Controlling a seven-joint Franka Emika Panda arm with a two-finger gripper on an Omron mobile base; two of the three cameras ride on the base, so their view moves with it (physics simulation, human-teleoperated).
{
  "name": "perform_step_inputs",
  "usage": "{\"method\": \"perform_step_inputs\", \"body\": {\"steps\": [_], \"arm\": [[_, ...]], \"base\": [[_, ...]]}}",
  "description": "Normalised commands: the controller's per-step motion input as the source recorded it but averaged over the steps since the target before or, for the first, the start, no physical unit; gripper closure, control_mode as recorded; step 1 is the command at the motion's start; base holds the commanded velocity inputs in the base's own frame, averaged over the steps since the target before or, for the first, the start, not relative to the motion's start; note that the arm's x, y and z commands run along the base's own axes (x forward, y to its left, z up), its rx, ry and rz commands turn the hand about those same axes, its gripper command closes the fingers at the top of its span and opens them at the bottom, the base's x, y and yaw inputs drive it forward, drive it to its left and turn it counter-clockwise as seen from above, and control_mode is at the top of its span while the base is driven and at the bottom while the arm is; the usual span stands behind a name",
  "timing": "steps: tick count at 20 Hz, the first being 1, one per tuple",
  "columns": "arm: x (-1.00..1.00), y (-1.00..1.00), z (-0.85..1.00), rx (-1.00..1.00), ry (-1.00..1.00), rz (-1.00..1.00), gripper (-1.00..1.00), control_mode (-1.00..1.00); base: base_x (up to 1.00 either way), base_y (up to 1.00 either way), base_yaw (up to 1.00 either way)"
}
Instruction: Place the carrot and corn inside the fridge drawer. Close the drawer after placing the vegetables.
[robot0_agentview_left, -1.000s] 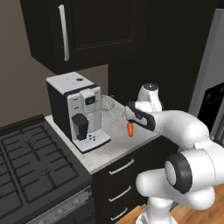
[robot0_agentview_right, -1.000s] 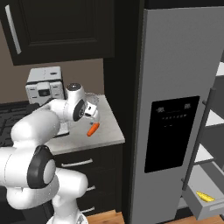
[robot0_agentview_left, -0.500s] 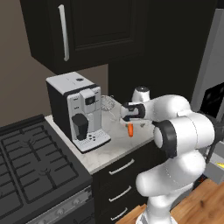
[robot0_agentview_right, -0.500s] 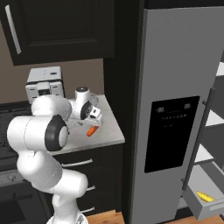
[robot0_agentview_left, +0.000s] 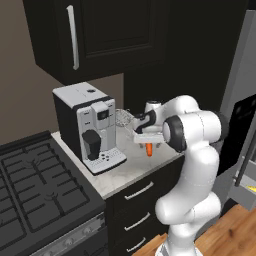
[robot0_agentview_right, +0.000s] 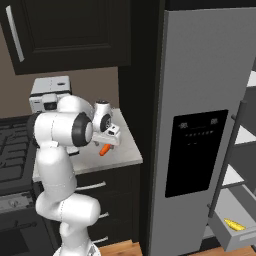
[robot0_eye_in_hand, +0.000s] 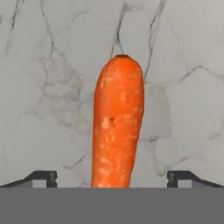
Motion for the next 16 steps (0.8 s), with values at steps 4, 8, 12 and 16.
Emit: {"method": "perform_step_inputs", "body": {"steps": [4,8,12,16], "arm": [[0.46,0.00,-0.41,0.00,0.21,0.00,-1.00,-1.00],[0.22,0.04,-0.59,0.00,0.17,0.00,-1.00,-1.00],[0.03,0.10,-0.47,-0.01,0.15,0.00,1.00,-1.00],[-0.06,0.21,-0.10,-0.03,0.05,0.00,1.00,-1.00]], "base": [[0.00,0.00,0.00],[0.00,0.00,0.00],[0.00,0.00,0.00],[0.00,0.00,0.00]]}}
